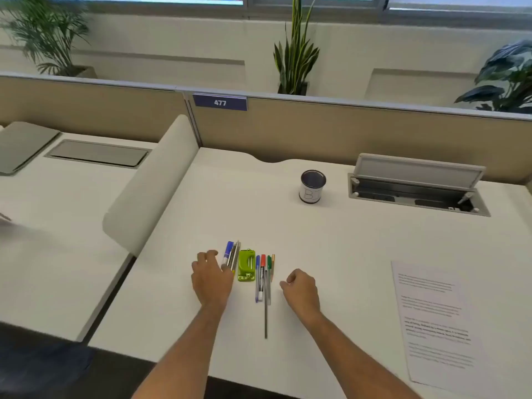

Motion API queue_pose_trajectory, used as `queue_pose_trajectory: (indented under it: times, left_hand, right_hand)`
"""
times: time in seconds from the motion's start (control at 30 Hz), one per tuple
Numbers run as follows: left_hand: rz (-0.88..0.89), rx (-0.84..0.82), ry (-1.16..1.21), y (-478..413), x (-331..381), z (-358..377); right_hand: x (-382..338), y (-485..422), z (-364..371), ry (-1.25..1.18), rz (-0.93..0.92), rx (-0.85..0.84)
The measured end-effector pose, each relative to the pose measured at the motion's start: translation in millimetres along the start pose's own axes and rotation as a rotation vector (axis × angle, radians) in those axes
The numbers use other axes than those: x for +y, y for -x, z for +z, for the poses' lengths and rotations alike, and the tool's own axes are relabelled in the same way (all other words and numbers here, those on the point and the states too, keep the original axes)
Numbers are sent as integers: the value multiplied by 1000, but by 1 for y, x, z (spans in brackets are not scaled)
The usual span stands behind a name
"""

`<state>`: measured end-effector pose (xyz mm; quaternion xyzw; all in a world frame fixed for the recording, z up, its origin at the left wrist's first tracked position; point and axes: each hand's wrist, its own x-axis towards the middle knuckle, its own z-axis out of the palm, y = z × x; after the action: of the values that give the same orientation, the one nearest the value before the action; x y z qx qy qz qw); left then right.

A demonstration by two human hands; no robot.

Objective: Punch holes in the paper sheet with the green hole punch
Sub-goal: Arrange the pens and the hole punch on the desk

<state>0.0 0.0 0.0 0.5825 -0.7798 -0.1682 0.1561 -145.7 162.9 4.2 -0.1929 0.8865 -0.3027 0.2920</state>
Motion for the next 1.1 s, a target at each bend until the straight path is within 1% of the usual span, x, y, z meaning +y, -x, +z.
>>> queue_pose_trajectory:
  times: [0.07, 0.13, 0.23, 0.37, 0.53, 0.63, 0.77, 0.87, 0.97, 1.03, 1.1]
  left_hand:
    - [-109, -62, 120, -8, -8, -5]
    - [-147, -113, 159, -16, -16, -6]
    - [-141, -191, 213, -23, -20, -3]
    - [-106, -273, 213, -27, -20, 4]
    - [-92, -291, 200, -26, -23, 11]
    - [-48, -287, 144, -26, -22, 11]
    - [95, -265, -129, -26, -15, 10]
    - [202, -262, -265, -28, -17, 12]
    - [260, -284, -285, -32, -20, 13]
    - [252, -337, -246, -37, -19, 11]
    - [242, -349, -201, -45, -19, 11]
  right_hand:
    - [-10, -2, 8, -1, 18, 10]
    - [-22, -2, 16, 18, 36, 5]
    - [-32, -5, 27, 74, 60, -15]
    - [-40, -3, 36, 142, 75, -5]
    - [-42, -5, 42, 180, 98, 6]
    - [-44, -6, 43, 255, 92, 29]
    - [-45, -8, 45, 381, 27, 35]
    - [-46, -10, 49, 454, 3, 52]
    - [-48, -12, 52, 477, -14, 41]
    - [-49, -13, 53, 495, -18, 34]
    - [-49, -14, 53, 512, -20, 15]
